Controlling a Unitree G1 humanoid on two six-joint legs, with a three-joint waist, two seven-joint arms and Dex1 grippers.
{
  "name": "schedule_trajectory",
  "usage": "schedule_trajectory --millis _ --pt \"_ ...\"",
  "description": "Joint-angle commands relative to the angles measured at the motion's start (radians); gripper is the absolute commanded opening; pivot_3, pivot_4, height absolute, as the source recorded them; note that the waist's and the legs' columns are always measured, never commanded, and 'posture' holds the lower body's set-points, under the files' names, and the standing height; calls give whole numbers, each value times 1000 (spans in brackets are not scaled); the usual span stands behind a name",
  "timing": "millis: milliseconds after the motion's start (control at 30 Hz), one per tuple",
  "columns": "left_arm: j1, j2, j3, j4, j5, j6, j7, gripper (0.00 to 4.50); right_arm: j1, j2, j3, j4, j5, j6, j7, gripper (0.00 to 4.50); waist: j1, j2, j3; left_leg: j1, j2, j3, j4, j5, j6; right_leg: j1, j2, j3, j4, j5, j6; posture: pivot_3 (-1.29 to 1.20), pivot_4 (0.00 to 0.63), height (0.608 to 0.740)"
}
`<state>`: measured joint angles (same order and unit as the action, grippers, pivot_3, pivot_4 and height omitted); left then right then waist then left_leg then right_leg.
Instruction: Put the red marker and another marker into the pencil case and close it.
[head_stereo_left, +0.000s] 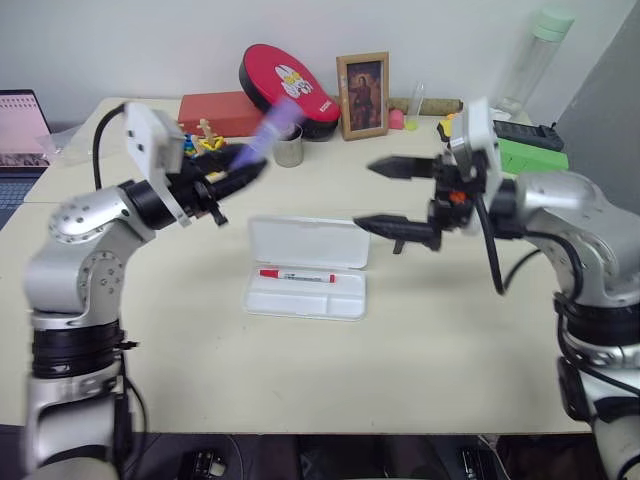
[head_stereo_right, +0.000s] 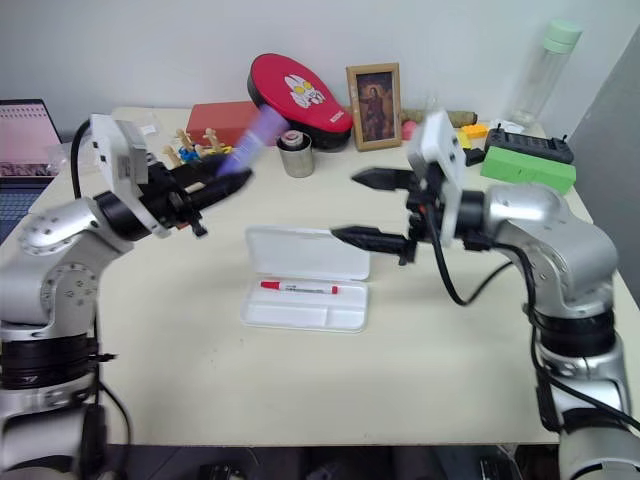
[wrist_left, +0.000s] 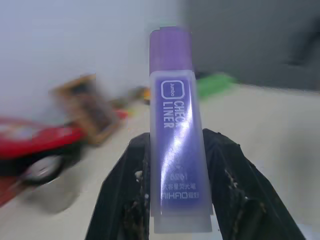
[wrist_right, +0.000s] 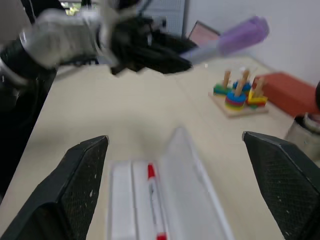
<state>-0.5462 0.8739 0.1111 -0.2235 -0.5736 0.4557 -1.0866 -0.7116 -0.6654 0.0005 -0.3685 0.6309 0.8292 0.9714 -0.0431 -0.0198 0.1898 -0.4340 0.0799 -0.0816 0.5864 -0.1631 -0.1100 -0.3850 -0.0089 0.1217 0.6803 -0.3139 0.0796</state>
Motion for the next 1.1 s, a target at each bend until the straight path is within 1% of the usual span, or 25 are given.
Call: schedule_trajectory --millis 33,100,167,267,400,600,767,833,967,1067,1100 --pt "36 84 -129 19 76 -98 -249 1207 27 -31 -32 -102 54 14 3 4500 -9 5 2 1 0 1 1 0 0 -1 0 1 2 -1 -1 0 150 740" --pt "43 122 -199 65 144 -162 -340 1207 47 -37 -24 -121 53 17 -11 4500 -23 5 2 1 3 0 1 0 0 -2 4 1 2 -1 -1 0 150 740" --pt "40 140 -244 114 203 -225 -389 1207 59 -39 -20 -132 51 18 -25 4500 -26 5 2 1 3 0 1 0 0 -2 4 2 3 -3 2 0 150 740" --pt "7 135 -294 203 276 -290 -430 1207 79 -45 -18 -153 48 23 -51 4500 -24 5 2 0 2 1 2 0 0 -2 4 3 2 -3 3 0 150 740" --pt "-34 117 -337 302 362 -358 -444 1207 112 -54 -23 -181 55 33 -78 4500 -15 5 2 -1 2 1 2 0 0 -3 3 2 2 -2 1 0 150 740" --pt "-55 84 -356 360 417 -377 -430 1207 154 -74 -10 -212 64 40 -92 4500 -13 5 2 -1 2 1 2 0 0 -3 4 2 2 -2 -1 0 150 740" --pt "-73 58 -346 384 432 -347 -411 1207 158 -82 -3 -219 72 43 -99 4500 -13 5 2 -1 3 0 2 0 0 -3 4 2 2 -2 -1 0 150 740" --pt "-78 51 -350 397 449 -364 -403 1207 155 -83 0 -219 74 44 -102 4500 -13 5 2 -1 3 0 2 0 0 -3 4 2 2 -2 -1 0 150 740" --pt "-75 45 -351 397 460 -356 -403 1207 153 -84 2 -219 78 46 -103 4500 -13 5 2 -1 3 0 2 0 0 -3 4 2 2 -2 -1 0 150 740" --pt "-66 27 -336 373 429 -344 -410 1207 156 -79 16 -217 73 47 -105 4500 -13 5 2 -1 3 0 2 0 0 -3 4 2 2 -2 -1 0 150 740" --pt "-61 27 -336 364 425 -339 -415 1557 156 -77 26 -212 72 57 -110 4500 -13 5 2 -1 3 0 2 0 0 -2 4 2 2 -2 -1 0 150 740"
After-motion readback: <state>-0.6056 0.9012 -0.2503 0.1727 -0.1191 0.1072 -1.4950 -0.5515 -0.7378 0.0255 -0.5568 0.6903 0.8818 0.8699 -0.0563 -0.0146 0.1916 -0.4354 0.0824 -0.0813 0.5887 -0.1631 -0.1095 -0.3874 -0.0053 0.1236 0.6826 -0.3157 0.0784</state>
